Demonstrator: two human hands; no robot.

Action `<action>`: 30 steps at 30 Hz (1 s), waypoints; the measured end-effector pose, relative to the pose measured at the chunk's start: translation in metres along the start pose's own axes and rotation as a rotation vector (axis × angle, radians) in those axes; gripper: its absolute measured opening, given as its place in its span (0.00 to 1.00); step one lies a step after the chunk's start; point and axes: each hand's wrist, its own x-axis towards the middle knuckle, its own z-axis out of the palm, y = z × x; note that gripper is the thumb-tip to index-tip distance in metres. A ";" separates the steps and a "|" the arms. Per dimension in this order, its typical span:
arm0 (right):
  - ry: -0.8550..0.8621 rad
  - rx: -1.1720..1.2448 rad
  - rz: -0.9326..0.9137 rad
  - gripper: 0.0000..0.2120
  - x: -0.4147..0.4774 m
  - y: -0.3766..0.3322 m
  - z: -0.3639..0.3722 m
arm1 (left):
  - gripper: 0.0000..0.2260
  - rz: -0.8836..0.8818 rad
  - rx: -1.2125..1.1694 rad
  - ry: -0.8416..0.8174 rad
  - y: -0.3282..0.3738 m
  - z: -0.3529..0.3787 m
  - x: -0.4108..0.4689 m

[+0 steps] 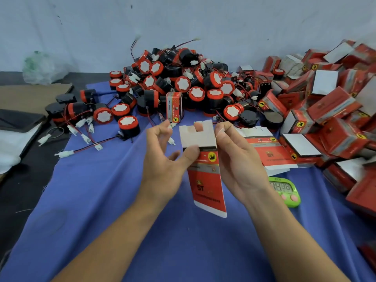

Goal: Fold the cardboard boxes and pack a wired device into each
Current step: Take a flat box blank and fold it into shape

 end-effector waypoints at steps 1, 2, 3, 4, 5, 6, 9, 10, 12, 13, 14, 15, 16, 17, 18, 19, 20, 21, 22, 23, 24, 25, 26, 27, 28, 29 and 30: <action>-0.029 -0.012 -0.007 0.07 -0.001 0.000 0.001 | 0.31 -0.068 -0.027 -0.065 0.000 0.001 -0.001; -0.049 -0.027 -0.017 0.07 -0.001 -0.001 0.003 | 0.36 -0.136 -0.061 -0.139 0.000 0.003 -0.003; -0.058 -0.051 -0.035 0.08 -0.001 -0.001 0.004 | 0.37 -0.180 -0.090 -0.199 -0.002 0.003 -0.004; -0.057 -0.089 -0.057 0.07 -0.001 -0.001 0.005 | 0.38 -0.207 -0.128 -0.233 0.000 0.004 -0.004; -0.050 -0.139 -0.079 0.07 -0.002 -0.001 0.004 | 0.42 -0.227 -0.176 -0.249 0.002 0.004 -0.004; -0.039 -0.195 -0.101 0.07 -0.002 -0.002 0.003 | 0.47 -0.241 -0.222 -0.249 0.003 0.003 -0.003; -0.014 -0.322 -0.176 0.07 -0.002 -0.007 -0.001 | 0.46 -0.190 -0.260 -0.214 0.003 -0.002 0.001; -0.004 -0.350 -0.202 0.06 -0.002 -0.009 -0.003 | 0.42 -0.164 -0.264 -0.185 0.003 -0.003 0.002; 0.038 -0.394 -0.239 0.06 -0.001 -0.011 -0.007 | 0.37 -0.081 -0.262 -0.138 0.005 -0.006 0.004; 0.056 -0.397 -0.251 0.07 0.000 -0.011 -0.008 | 0.36 -0.019 -0.228 -0.123 0.006 -0.008 0.005; 0.065 -0.381 -0.262 0.07 0.001 -0.010 -0.009 | 0.36 0.046 -0.184 -0.107 0.009 -0.009 0.006; 0.066 -0.350 -0.268 0.08 0.001 -0.009 -0.009 | 0.36 0.111 -0.133 -0.095 0.012 -0.009 0.006; 0.056 -0.312 -0.266 0.08 0.001 -0.008 -0.008 | 0.37 0.165 -0.063 -0.088 0.015 -0.009 0.006; 0.044 -0.281 -0.257 0.07 0.002 -0.007 -0.007 | 0.38 0.205 0.018 -0.085 0.014 -0.009 0.006; 0.036 -0.266 -0.245 0.06 0.003 -0.006 -0.006 | 0.39 0.221 0.085 -0.079 0.013 -0.008 0.005; 0.039 -0.263 -0.228 0.04 0.003 -0.005 -0.006 | 0.38 0.211 0.114 -0.067 0.011 -0.006 0.003; 0.051 -0.268 -0.208 0.03 0.004 -0.003 -0.007 | 0.36 0.181 0.105 -0.062 0.009 -0.004 0.001; 0.062 -0.276 -0.186 0.02 0.004 -0.001 -0.006 | 0.34 0.141 0.074 -0.062 0.007 -0.002 -0.002; 0.065 -0.283 -0.164 0.01 0.004 0.001 -0.006 | 0.33 0.103 0.039 -0.062 0.005 0.000 -0.003; 0.064 -0.284 -0.142 0.02 0.003 0.002 -0.004 | 0.34 0.075 0.016 -0.058 0.003 0.001 -0.004; 0.056 -0.275 -0.121 0.05 0.002 0.004 -0.002 | 0.34 0.059 0.012 -0.053 0.003 0.001 -0.005; 0.045 -0.250 -0.103 0.07 0.001 0.004 0.001 | 0.35 0.064 0.027 -0.045 0.004 0.002 -0.006; 0.036 -0.210 -0.092 0.08 0.000 0.004 0.002 | 0.35 0.081 0.052 -0.035 0.005 0.002 -0.007; 0.026 -0.157 -0.087 0.09 0.000 0.004 0.003 | 0.34 0.105 0.077 -0.025 0.007 0.002 -0.007; 0.017 -0.104 -0.083 0.09 0.000 0.002 0.004 | 0.34 0.127 0.098 -0.014 0.009 0.002 -0.008; 0.012 -0.062 -0.078 0.09 0.000 0.001 0.004 | 0.34 0.143 0.114 -0.007 0.009 0.002 -0.008; 0.016 -0.043 -0.069 0.09 0.000 0.000 0.003 | 0.34 0.150 0.126 -0.003 0.010 0.003 -0.008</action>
